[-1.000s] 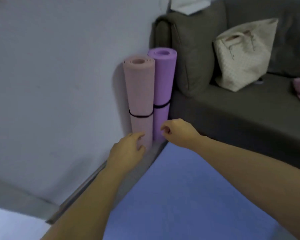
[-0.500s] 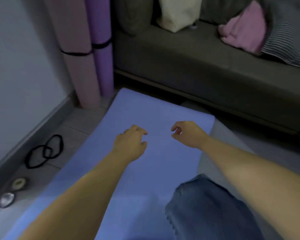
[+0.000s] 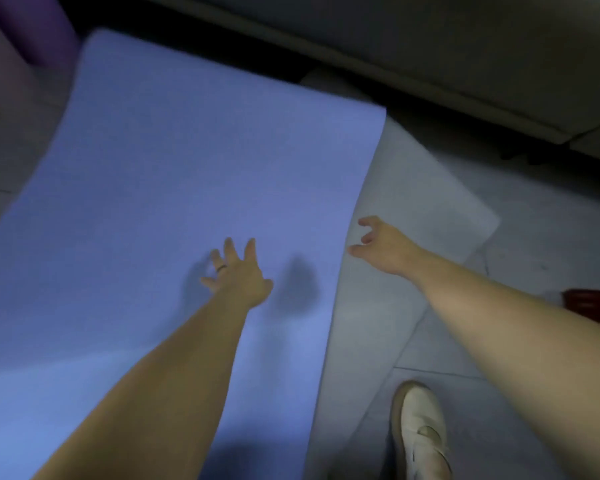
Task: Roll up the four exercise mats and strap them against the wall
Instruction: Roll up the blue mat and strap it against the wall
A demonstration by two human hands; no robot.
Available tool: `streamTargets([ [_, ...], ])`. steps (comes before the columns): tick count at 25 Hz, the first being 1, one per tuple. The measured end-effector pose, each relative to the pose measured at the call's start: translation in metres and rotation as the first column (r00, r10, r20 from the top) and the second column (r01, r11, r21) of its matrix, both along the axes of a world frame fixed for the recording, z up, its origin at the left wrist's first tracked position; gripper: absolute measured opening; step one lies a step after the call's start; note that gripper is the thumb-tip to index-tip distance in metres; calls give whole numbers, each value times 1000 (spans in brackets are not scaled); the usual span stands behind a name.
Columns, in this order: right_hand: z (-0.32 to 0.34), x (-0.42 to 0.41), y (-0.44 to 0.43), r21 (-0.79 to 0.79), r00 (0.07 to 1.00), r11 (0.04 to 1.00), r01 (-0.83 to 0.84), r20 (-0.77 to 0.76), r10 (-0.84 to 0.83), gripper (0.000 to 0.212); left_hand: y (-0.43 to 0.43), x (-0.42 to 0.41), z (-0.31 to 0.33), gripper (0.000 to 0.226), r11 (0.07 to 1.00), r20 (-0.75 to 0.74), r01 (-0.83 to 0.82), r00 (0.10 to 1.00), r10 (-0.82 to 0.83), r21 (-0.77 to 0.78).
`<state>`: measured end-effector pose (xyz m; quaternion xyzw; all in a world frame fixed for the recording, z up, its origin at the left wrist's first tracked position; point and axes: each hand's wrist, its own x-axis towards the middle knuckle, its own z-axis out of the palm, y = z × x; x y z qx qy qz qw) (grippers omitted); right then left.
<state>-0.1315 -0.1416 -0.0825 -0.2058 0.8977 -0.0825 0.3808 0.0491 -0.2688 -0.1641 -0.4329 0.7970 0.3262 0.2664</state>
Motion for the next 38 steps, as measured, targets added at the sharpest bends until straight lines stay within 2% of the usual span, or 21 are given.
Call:
streamTargets([
  [2, -32, -15, 4, 15, 998, 999, 46, 47, -47, 69, 1, -19, -25, 107, 987, 84, -127, 989, 119, 99],
  [4, -63, -30, -1, 5, 993, 996, 84, 84, -84, 73, 7, -33, -41, 125, 970, 168, -183, 973, 156, 159],
  [6, -91, -40, -13, -36, 963, 976, 216, 171, -207, 76, 14, -44, -56, 141, 950, 219, -253, 952, 212, 181],
  [8, -118, -51, -26, -82, 906, 922, 378, 239, -349, 80, 19, -55, -76, 151, 940, 217, -305, 939, 268, 156],
  [11, -147, -67, -35, -196, 807, 790, 581, 266, -527, 101, 21, -54, -76, 153, 936, 229, -329, 927, 296, 121],
  [12, -156, -76, -35, -218, 777, 752, 622, 285, -561, 99, 22, -55, -75, 154, 947, 231, -304, 933, 275, 102],
  [14, -136, -85, -41, -227, 713, 686, 691, 366, -598, 76, 24, -59, -70, 155, 940, 245, -324, 925, 291, 105],
  [17, -119, -98, -47, -178, 684, 700, 692, 472, -556, 46, 22, -61, -68, 155, 947, 251, -312, 925, 284, 79],
  [20, -119, -93, -50, -222, 652, 645, 731, 508, -564, 18, 24, -59, -76, 155, 945, 260, -322, 919, 297, 60],
  [21, -120, -86, -51, -262, 635, 602, 755, 521, -570, 13, 25, -58, -78, 155, 951, 246, -307, 926, 288, 44],
  [24, -118, -64, -53, -283, 485, 409, 868, 663, -571, 10, 28, -53, -82, 154, 949, 203, -314, 931, 304, 19],
  [25, -116, -57, -51, -294, 472, 384, 875, 690, -549, 11, 30, -52, -83, 154, 951, 176, -311, 936, 305, 2],
  [27, -109, -47, -44, -343, 513, 396, 852, 700, -497, 14, 36, -50, -85, 148, 948, 141, -317, 938, 318, -31],
  [30, -92, -35, -33, -386, 545, 400, 831, 707, -450, 8, 41, -42, -77, 126, 927, 45, -367, 928, 371, -78],
  [34, -69, -20, -18, -485, 667, 467, 739, 623, -408, 21, 41, -26, -52, 109, 921, -143, -388, 914, 379, -40],
  [35, -64, -15, -16, -518, 697, 470, 714, 586, -413, 23, 42, -22, -42, 108, 924, -185, -372, 918, 351, -87],
  [38, -33, 2, -17, -642, 752, 409, 649, 459, -473, 20, 42, -21, -4, 104, 887, -293, -246, 947, 134, -391],
])
